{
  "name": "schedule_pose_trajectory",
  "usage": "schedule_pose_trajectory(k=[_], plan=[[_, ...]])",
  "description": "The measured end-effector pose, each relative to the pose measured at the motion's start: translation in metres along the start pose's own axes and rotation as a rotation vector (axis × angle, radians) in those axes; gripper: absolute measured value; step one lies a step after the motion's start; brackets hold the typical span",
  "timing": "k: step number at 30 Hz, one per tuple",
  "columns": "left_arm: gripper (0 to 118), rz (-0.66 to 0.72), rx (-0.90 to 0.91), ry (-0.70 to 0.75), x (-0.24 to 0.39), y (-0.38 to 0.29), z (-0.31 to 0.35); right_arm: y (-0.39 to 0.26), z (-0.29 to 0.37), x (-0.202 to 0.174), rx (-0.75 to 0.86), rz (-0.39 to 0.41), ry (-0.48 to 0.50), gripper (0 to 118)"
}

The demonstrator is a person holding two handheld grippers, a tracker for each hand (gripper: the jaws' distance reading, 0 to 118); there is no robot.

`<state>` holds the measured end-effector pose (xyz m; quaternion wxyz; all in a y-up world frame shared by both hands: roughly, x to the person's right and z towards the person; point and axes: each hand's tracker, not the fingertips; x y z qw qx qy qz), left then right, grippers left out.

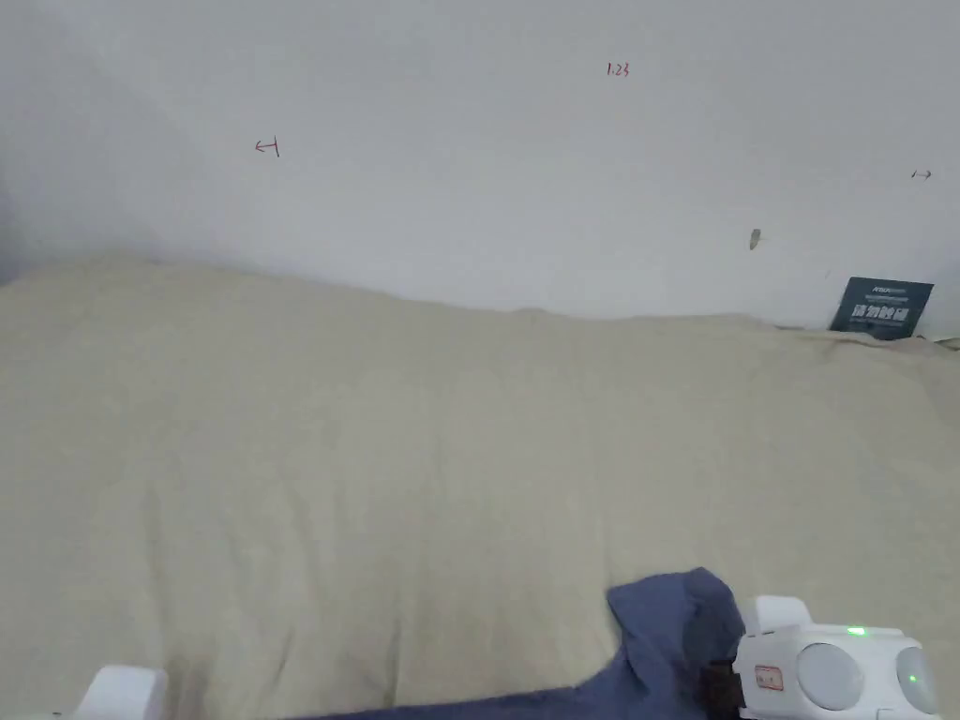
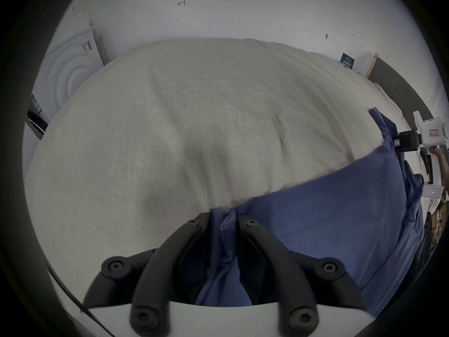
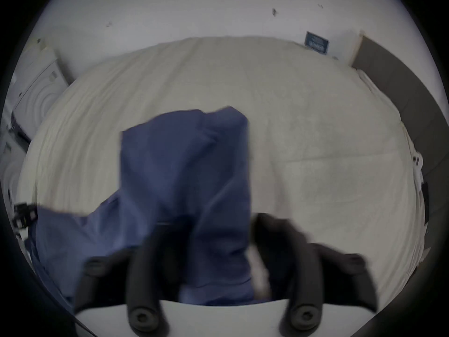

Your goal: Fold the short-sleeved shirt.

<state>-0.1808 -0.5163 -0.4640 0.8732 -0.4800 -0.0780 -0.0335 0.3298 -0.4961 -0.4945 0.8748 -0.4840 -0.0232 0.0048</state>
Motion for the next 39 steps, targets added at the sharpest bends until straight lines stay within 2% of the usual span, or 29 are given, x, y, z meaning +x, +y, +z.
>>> schedule_pose_trajectory(k=[1,2,4,6,10,12,15,16,20,26,32,34,35,36,37,38,39], plan=[[20,-0.009,0.013,0.016,0.003,-0.002,0.001,-0.002,0.003,-0.002,-0.008,0.025,0.019,2],[20,-0.032,0.033,0.031,0.005,-0.005,0.003,-0.005,0.005,-0.004,-0.004,0.006,0.037,2],[19,-0.042,0.052,0.027,0.006,-0.006,0.011,-0.007,0.012,-0.005,-0.006,0.016,0.057,2],[14,-0.024,0.101,-0.016,-0.003,-0.005,0.028,-0.009,0.029,-0.003,0.064,0.036,0.068,2],[9,0.083,0.202,-0.151,-0.022,-0.016,0.082,-0.018,0.088,0.009,0.179,-0.036,0.166,2],[9,0.062,0.253,-0.223,-0.027,-0.027,0.116,-0.032,0.125,0.012,0.22,-0.052,0.199,2],[8,0.049,0.283,-0.257,-0.034,-0.061,0.158,-0.073,0.172,0.023,0.306,-0.106,0.248,2],[8,0.046,0.293,-0.286,-0.036,-0.076,0.17,-0.092,0.186,0.025,0.321,-0.142,0.246,2],[8,0.084,0.287,-0.342,-0.042,-0.14,0.2,-0.173,0.23,0.028,0.34,-0.203,0.26,2],[8,0.091,0.161,-0.364,-0.036,-0.202,0.182,-0.253,0.221,0.024,0.228,-0.282,0.254,2],[8,0.11,0.08,-0.327,-0.032,-0.213,0.153,-0.268,0.186,0.017,0.157,-0.26,0.194,2],[9,0.11,0.075,-0.325,-0.034,-0.214,0.151,-0.27,0.181,0.015,0.138,-0.227,0.178,2],[16,0.117,0.077,-0.326,-0.035,-0.215,0.153,-0.272,0.183,0.014,0.16,-0.223,0.173,3],[25,0.126,0.083,-0.325,-0.036,-0.215,0.155,-0.272,0.183,0.016,0.161,-0.217,0.183,6],[41,0.134,0.093,-0.322,-0.037,-0.215,0.161,-0.271,0.188,0.015,0.17,-0.209,0.178,17],[66,0.136,0.127,-0.296,-0.041,-0.215,0.171,-0.272,0.199,0.014,0.232,-0.19,0.147,49],[80,0.131,0.156,-0.279,-0.044,-0.216,0.184,-0.272,0.211,0.013,0.277,-0.153,0.11,75]])
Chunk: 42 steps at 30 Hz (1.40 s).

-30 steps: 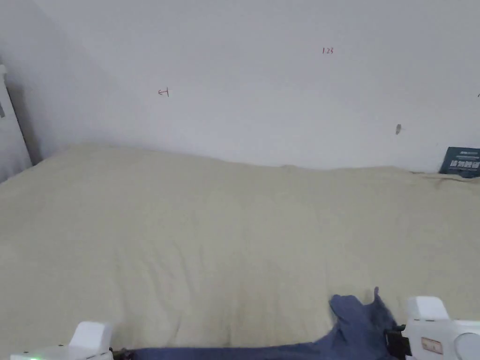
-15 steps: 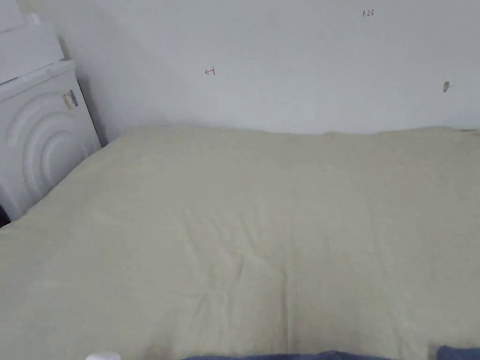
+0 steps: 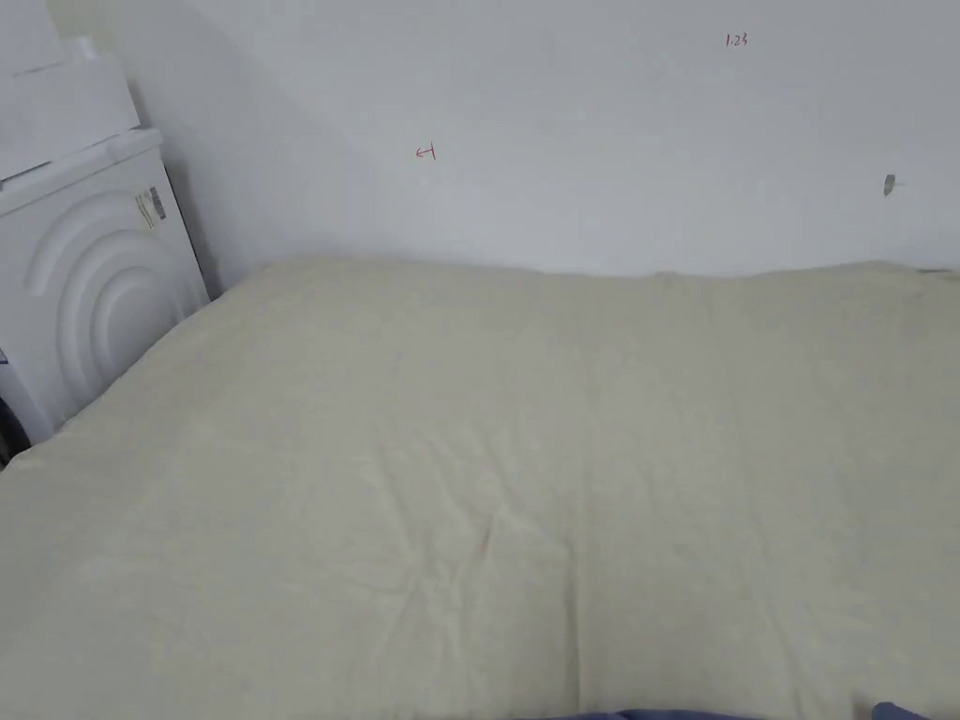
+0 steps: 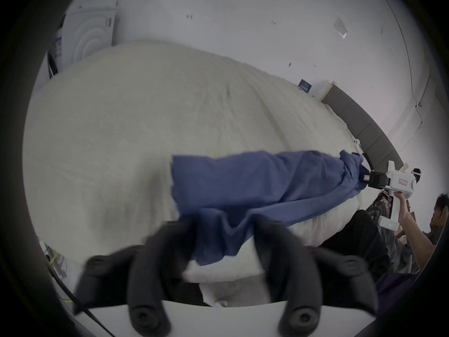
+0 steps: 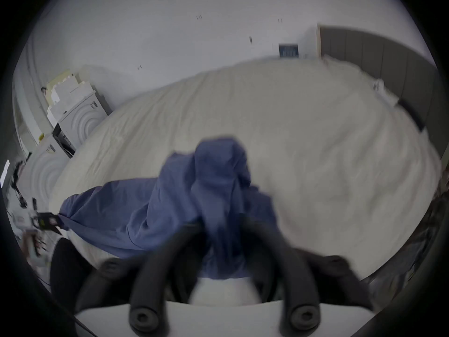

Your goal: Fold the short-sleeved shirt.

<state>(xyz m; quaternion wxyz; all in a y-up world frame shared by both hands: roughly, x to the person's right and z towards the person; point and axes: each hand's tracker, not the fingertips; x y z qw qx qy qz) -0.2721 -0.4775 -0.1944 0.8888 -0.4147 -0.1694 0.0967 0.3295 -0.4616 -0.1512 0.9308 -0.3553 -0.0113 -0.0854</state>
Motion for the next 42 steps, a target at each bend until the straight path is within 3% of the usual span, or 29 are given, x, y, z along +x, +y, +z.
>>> schedule_pose_trajectory(k=[2,3,6,12,16,21,22,23,26,28,30,35,42], plan=[[100,-0.003,0.114,0.034,0.004,0.011,0.04,0.01,0.035,-0.003,0.136,0.086,-0.059,104],[104,0.013,0.211,0.037,0.007,0.019,0.06,0.018,0.053,-0.006,0.175,0.091,-0.018,108],[104,0.031,0.435,-0.014,0.029,0.045,0.111,0.04,0.094,-0.02,0.268,0.009,0.136,109],[104,0.036,0.623,-0.125,0.085,0.06,0.154,0.059,0.137,-0.065,0.471,-0.026,0.265,108],[104,-0.065,0.702,-0.093,0.121,0.058,0.162,0.065,0.149,-0.096,0.49,0.01,0.273,108],[99,-0.094,0.706,-0.113,0.145,0.053,0.157,0.047,0.146,-0.123,0.568,0.145,0.171,108],[94,-0.098,0.704,-0.113,0.148,0.053,0.156,0.044,0.145,-0.127,0.563,0.16,0.152,106],[80,-0.114,0.698,-0.117,0.152,0.051,0.154,0.04,0.144,-0.13,0.559,0.162,0.126,92],[43,-0.149,0.701,-0.056,0.159,0.047,0.149,0.029,0.14,-0.135,0.553,0.193,0.089,24],[21,-0.159,0.677,-0.033,0.157,0.043,0.141,0.024,0.135,-0.134,0.529,0.178,0.078,16],[0,-0.169,0.662,-0.044,0.156,0.039,0.137,0.02,0.131,-0.131,0.493,0.155,0.101,0],[0,-0.138,0.588,0.021,0.141,0.031,0.125,0.015,0.124,-0.123,0.465,0.11,0.088,0],[0,-0.017,0.483,-0.044,0.091,0.026,0.107,0.023,0.122,-0.116,0.444,0.06,0.134,0]])
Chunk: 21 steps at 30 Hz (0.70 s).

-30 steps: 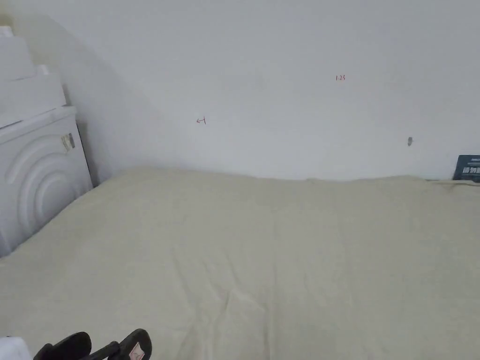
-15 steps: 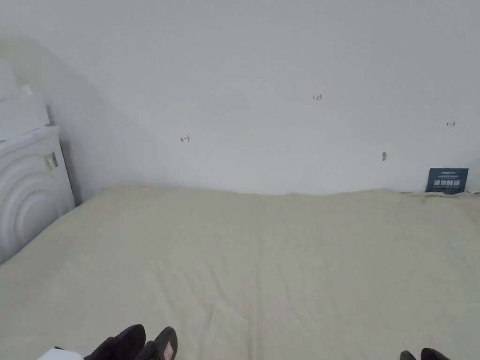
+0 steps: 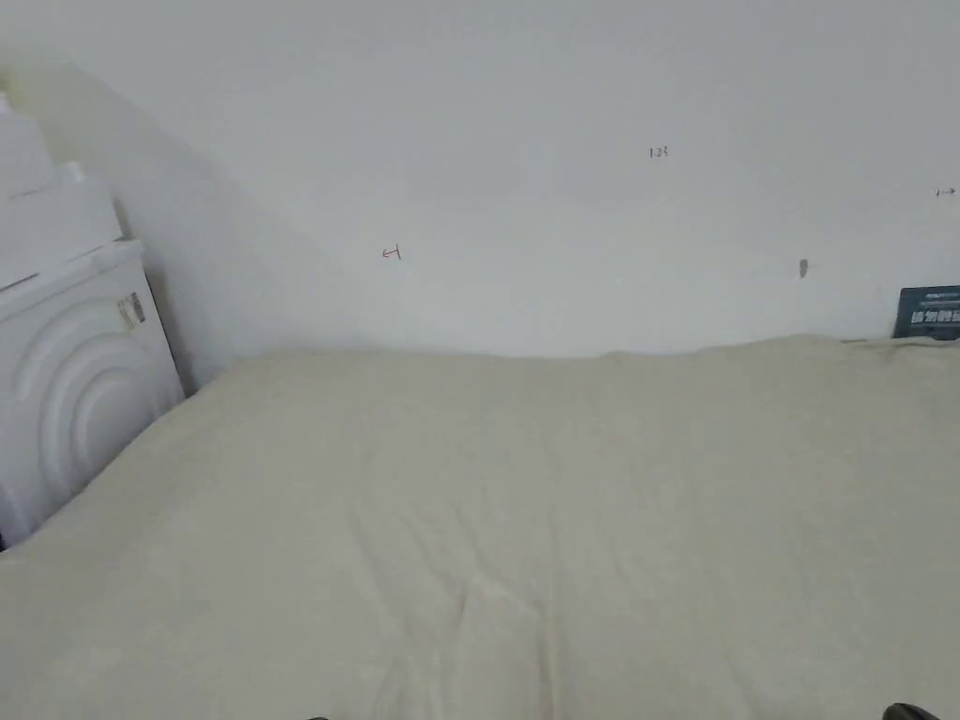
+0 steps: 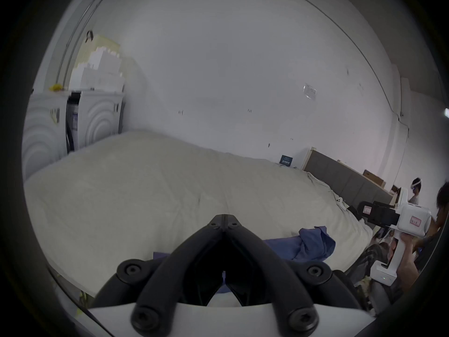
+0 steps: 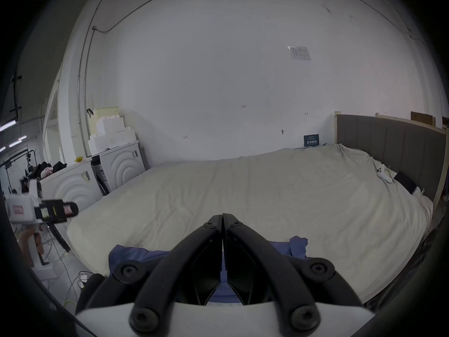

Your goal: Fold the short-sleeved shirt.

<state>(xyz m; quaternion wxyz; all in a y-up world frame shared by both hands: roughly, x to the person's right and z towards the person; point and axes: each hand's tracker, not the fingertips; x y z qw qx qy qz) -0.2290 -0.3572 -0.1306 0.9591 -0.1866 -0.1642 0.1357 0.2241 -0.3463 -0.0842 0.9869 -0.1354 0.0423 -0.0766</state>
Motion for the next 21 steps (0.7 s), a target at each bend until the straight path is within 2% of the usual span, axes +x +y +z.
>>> schedule_pose_trajectory(k=[3,5,7,9,10,12,13,14,15,16,19,21], plan=[[0,0.144,-0.012,-0.079,-0.039,-0.007,-0.01,-0.001,-0.001,0.002,-0.021,-0.03,0.025,0],[0,0.235,-0.113,-0.076,-0.067,-0.011,-0.025,-0.004,-0.001,0.003,-0.032,-0.035,0.019,0],[0,0.234,-0.127,-0.041,-0.091,-0.018,-0.036,-0.007,-0.003,0.002,-0.05,-0.044,0.016,0],[0,0.258,-0.218,-0.048,-0.116,-0.029,-0.05,-0.01,-0.006,0.003,-0.069,-0.059,0.021,0],[5,0.25,-0.215,-0.051,-0.124,-0.034,-0.054,-0.011,-0.007,0.002,-0.077,-0.063,0.021,0],[33,0.33,-0.256,-0.157,-0.144,-0.048,-0.062,-0.013,-0.01,-0.002,-0.096,-0.058,0.021,0],[53,0.389,-0.266,-0.225,-0.154,-0.055,-0.066,-0.014,-0.012,-0.003,-0.111,-0.05,0.024,0],[80,0.458,-0.322,-0.284,-0.157,-0.061,-0.071,-0.015,-0.013,-0.005,-0.117,-0.04,0.025,0],[97,0.484,-0.33,-0.275,-0.159,-0.067,-0.074,-0.016,-0.015,-0.006,-0.124,-0.035,0.027,0],[104,0.499,-0.34,-0.267,-0.162,-0.073,-0.08,-0.017,-0.017,-0.007,-0.138,-0.029,0.033,0],[104,0.565,-0.369,-0.297,-0.189,-0.093,-0.096,-0.019,-0.02,-0.01,-0.153,-0.028,0.042,0],[104,0.612,-0.361,-0.265,-0.198,-0.101,-0.104,-0.02,-0.021,-0.012,-0.163,-0.029,0.049,0]])
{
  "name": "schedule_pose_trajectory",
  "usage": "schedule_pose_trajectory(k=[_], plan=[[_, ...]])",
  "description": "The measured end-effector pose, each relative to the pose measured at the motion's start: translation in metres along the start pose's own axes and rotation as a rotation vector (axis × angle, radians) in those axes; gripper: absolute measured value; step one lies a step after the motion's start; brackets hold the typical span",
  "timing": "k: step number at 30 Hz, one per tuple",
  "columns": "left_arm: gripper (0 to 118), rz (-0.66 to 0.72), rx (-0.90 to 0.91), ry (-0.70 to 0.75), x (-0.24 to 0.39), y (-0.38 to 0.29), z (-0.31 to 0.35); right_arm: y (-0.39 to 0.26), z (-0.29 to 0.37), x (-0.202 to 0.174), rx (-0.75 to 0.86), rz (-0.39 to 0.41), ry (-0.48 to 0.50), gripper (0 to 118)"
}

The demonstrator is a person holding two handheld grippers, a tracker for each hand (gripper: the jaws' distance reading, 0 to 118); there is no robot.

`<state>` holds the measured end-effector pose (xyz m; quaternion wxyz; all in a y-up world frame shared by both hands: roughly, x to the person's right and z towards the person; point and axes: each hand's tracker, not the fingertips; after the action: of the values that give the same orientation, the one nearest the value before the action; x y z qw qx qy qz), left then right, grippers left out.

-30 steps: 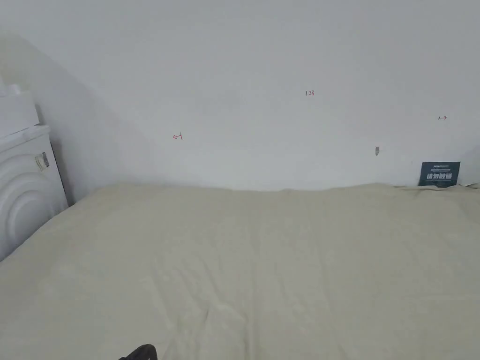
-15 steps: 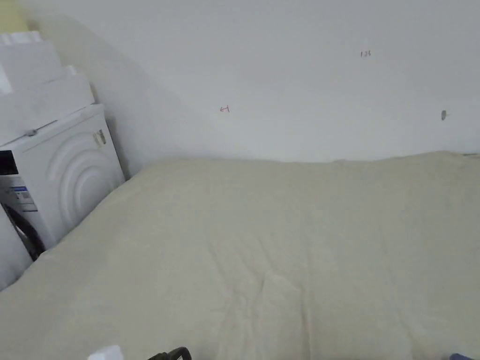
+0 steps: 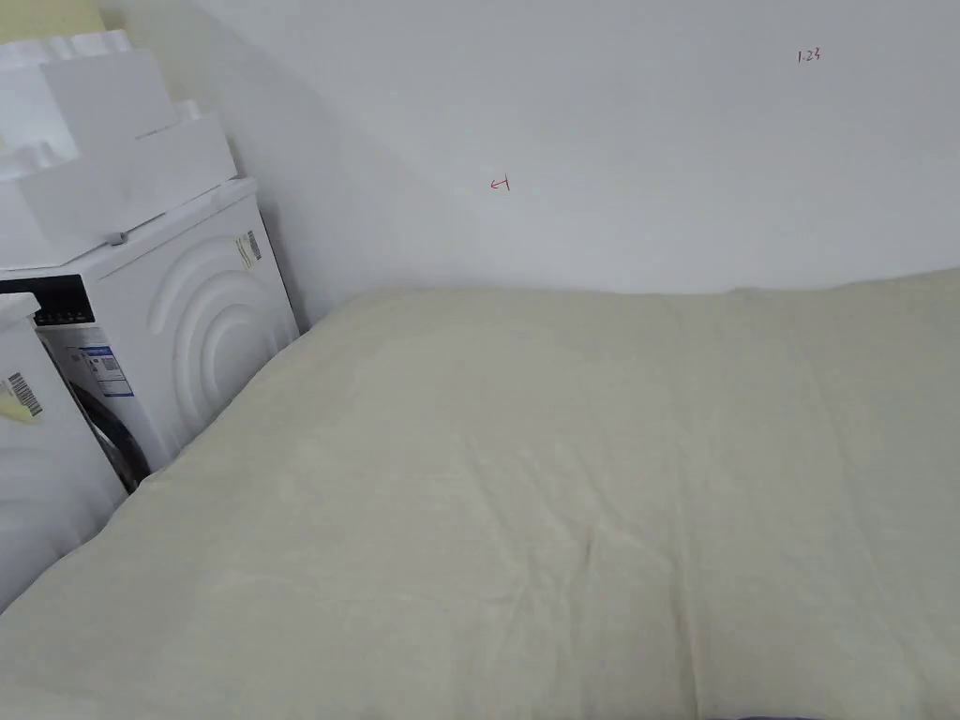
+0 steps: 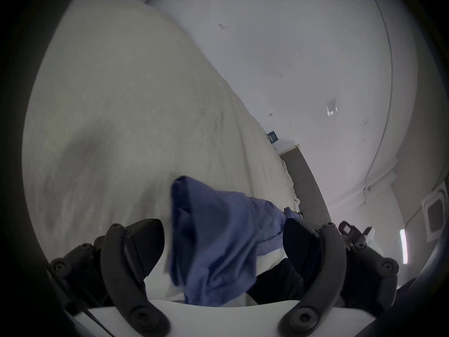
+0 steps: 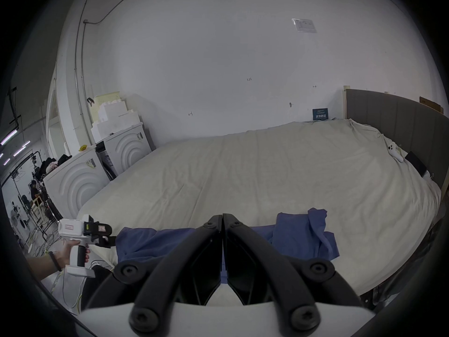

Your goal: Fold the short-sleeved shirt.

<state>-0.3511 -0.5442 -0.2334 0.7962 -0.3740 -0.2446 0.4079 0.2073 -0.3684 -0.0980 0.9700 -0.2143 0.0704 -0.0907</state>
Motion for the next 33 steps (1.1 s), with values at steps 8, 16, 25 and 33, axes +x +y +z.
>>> schedule_pose_trajectory(k=[8,16,25,33], plan=[[103,0.15,0.039,-0.131,0.023,-0.016,-0.022,-0.002,-0.008,-0.005,-0.036,-0.033,0.015,0],[18,0.159,-0.048,-0.008,0.029,-0.014,-0.043,-0.004,-0.01,-0.006,-0.053,-0.044,0.02,0],[12,0.091,0.091,0.016,0.031,0.05,0.006,-0.007,-0.013,0.007,-0.057,-0.116,0.003,0],[13,-0.138,0.093,0.359,0.064,0.109,0.058,-0.012,-0.019,0.011,-0.067,-0.141,0.009,0]])
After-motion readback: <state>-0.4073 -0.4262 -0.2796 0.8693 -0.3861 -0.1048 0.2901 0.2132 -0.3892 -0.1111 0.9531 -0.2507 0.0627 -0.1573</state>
